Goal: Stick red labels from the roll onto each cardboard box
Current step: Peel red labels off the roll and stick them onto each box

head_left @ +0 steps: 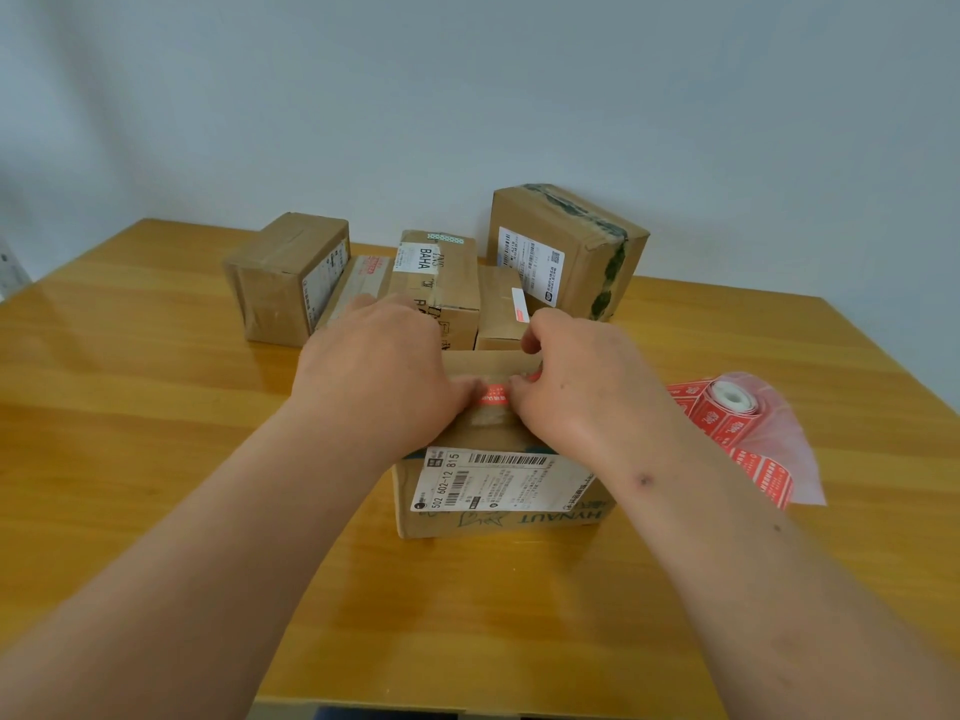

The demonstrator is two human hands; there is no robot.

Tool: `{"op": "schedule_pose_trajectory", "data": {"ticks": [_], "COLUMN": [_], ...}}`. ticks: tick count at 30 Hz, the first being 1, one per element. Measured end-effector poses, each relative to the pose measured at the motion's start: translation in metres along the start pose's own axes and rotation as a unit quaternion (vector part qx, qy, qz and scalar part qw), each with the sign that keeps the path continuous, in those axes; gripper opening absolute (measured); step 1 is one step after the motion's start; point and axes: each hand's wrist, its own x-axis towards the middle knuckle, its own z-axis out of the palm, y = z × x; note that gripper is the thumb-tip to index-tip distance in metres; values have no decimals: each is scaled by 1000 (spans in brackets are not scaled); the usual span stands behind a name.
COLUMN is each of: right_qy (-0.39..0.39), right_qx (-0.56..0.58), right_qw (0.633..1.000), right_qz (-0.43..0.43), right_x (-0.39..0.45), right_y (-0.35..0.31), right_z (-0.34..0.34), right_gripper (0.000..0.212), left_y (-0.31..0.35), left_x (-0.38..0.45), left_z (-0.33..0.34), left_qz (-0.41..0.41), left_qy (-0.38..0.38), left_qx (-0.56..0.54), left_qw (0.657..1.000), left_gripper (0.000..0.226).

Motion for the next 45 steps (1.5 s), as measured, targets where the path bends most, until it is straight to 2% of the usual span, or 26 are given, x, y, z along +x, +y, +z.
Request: {"op": "schedule_pose_trajectory", "data": {"ticks": [2, 7, 10, 15, 17, 21, 24, 27, 32, 34, 37, 42, 45], "right_qy": [-3, -27, -23, 14, 18, 21, 27, 2, -6, -27, -62, -57, -55], "right_qx": [14, 59, 48, -49, -65, -38, 4, 1, 33, 43, 41, 70, 59], "right_qw": [1000, 998, 999, 998, 998, 998, 998, 996, 996, 996, 995, 993, 994], "right_qz": [-2, 10, 8, -23, -7, 44, 65, 85, 84, 76, 70, 76, 79], "right_x": [1, 2, 1, -5, -5, -2, 2, 5, 11, 9, 5, 6, 4], "right_y": [3, 10, 9, 3, 4, 14, 19, 21, 27, 28, 27, 30, 28], "right_z": [0, 2, 0, -4, -9, -11, -1, 7, 5, 3, 0, 1, 2], "right_gripper": [21, 22, 23, 22, 25, 25, 36, 51, 36, 42, 56, 54, 56], "left_y": [-4, -11, -13, -15, -15, -15, -13, -8, -12, -13, -12, -11, -9], "left_x": [0, -2, -1, -1, -1, -1, 0, 0, 3, 3, 0, 0, -1], "left_z": [3, 5, 6, 8, 9, 11, 14, 16, 18, 16, 14, 12, 13], "left_qz": [1, 6, 15, 19, 18, 19, 20, 8, 5, 5, 10, -11, -4], "left_qy": [-1, -5, -6, -8, -9, -1, 17, 5, 12, 4, -37, -25, -29], "left_qx": [-41, -115, -139, -152, -150, -157, -166, -158, -191, -206, -190, -244, -212], "left_qw": [999, 993, 990, 988, 988, 987, 986, 987, 982, 979, 981, 969, 977], "left_gripper": [36, 24, 12, 11, 10, 7, 3, 15, 11, 10, 28, 24, 29]}}
